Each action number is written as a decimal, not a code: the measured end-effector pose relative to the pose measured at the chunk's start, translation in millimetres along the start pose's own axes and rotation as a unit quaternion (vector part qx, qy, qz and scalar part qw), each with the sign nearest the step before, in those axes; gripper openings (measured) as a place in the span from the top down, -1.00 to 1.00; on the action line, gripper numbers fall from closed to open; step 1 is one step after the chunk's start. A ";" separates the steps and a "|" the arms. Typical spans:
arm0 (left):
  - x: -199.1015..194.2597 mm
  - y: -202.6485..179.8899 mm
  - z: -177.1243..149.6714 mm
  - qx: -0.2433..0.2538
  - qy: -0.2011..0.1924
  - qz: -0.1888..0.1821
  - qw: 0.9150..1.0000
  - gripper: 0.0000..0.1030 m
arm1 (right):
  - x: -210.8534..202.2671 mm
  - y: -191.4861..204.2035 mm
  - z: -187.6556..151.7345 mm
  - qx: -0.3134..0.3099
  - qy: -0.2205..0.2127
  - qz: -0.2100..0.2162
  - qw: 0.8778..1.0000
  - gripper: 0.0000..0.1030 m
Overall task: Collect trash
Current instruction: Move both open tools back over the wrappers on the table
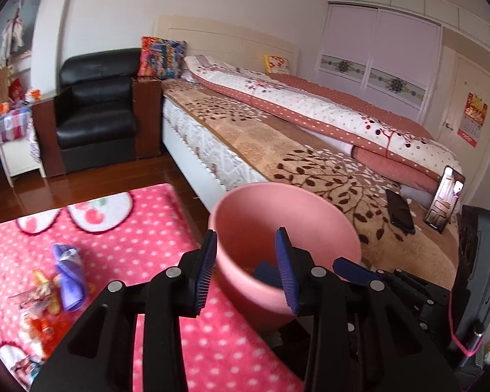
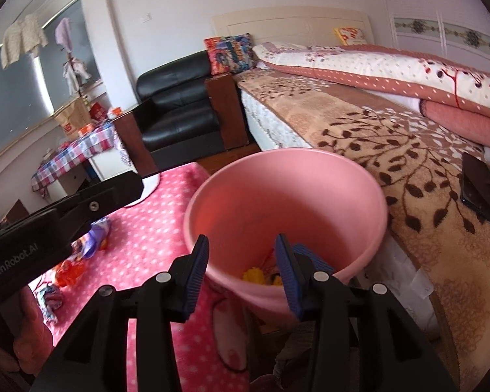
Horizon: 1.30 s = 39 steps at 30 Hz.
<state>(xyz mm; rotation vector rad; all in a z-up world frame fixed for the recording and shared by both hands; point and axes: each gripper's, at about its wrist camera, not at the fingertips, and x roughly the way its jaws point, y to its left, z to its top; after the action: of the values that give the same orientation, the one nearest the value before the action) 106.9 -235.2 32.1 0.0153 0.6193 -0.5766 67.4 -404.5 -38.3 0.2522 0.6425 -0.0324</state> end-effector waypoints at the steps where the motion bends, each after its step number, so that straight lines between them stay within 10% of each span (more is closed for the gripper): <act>1: -7.0 3.4 -2.0 -0.003 -0.001 0.005 1.000 0.27 | -2.0 7.5 -2.6 -0.003 0.001 0.009 1.000 0.19; 20: -158.1 99.3 -85.0 -0.051 -0.040 0.148 0.987 0.28 | -37.8 122.5 -60.5 -0.056 0.035 0.115 0.991 0.19; 39: -198.2 156.6 -112.7 -0.130 -0.035 0.192 0.972 0.28 | -56.4 148.5 -68.5 -0.100 0.017 0.104 0.989 -0.45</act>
<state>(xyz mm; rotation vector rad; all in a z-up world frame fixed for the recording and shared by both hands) -5.2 17.6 25.0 -0.1291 0.6002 -0.1175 -2.1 -246.7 -24.5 0.1255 0.6451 0.2361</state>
